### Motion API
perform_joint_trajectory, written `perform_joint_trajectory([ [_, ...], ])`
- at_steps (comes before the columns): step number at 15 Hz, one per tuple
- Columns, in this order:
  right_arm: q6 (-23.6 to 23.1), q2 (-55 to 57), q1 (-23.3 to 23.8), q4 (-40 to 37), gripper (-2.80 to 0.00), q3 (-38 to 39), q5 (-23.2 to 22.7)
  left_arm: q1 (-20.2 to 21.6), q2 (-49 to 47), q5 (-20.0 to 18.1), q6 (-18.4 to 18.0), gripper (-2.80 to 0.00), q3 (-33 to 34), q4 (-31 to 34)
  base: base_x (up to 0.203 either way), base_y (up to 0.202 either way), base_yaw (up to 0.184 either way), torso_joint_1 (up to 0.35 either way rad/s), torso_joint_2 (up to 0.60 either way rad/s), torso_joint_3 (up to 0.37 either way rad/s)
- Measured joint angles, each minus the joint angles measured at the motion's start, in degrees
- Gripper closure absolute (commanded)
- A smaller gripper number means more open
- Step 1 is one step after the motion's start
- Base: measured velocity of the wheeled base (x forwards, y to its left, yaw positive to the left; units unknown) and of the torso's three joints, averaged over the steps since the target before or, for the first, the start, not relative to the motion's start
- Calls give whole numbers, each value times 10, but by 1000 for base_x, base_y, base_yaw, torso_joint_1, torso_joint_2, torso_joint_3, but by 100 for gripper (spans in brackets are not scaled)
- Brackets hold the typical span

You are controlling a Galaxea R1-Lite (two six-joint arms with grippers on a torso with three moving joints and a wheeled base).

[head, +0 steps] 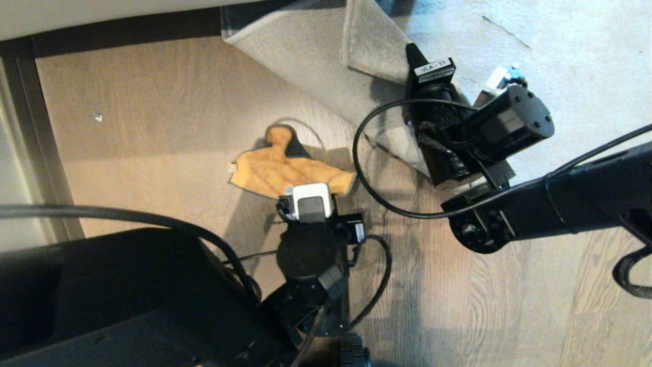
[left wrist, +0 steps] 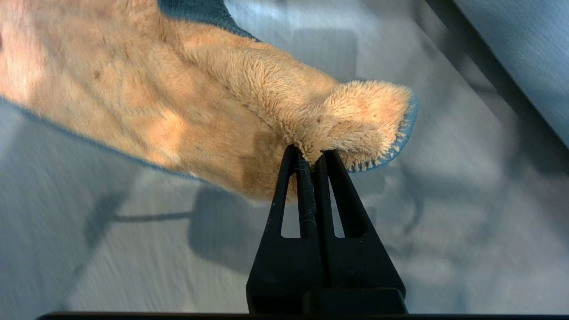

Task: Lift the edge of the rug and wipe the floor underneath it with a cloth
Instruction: Wipe the floor under the carpet with a rag

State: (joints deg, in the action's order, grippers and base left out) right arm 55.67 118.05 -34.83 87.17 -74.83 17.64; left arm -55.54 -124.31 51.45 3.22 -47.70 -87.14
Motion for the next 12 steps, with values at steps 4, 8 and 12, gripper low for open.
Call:
perform_joint_trajectory([
  [4, 0, 1, 0, 0, 0, -2, 0, 3, -21, 3, 15, 0, -3, -1, 0, 0, 0, 0, 0, 0],
  [8, 0, 3, 0, 0, 0, -2, 0, 74, -36, -7, 21, 0, -26, 0, 0, 0, 0, 0, 0, 0],
  [12, 0, 4, 0, 1, 0, -1, 0, 190, -43, -49, 10, 0, -71, 0, 0, 0, 0, 0, 0, 0],
])
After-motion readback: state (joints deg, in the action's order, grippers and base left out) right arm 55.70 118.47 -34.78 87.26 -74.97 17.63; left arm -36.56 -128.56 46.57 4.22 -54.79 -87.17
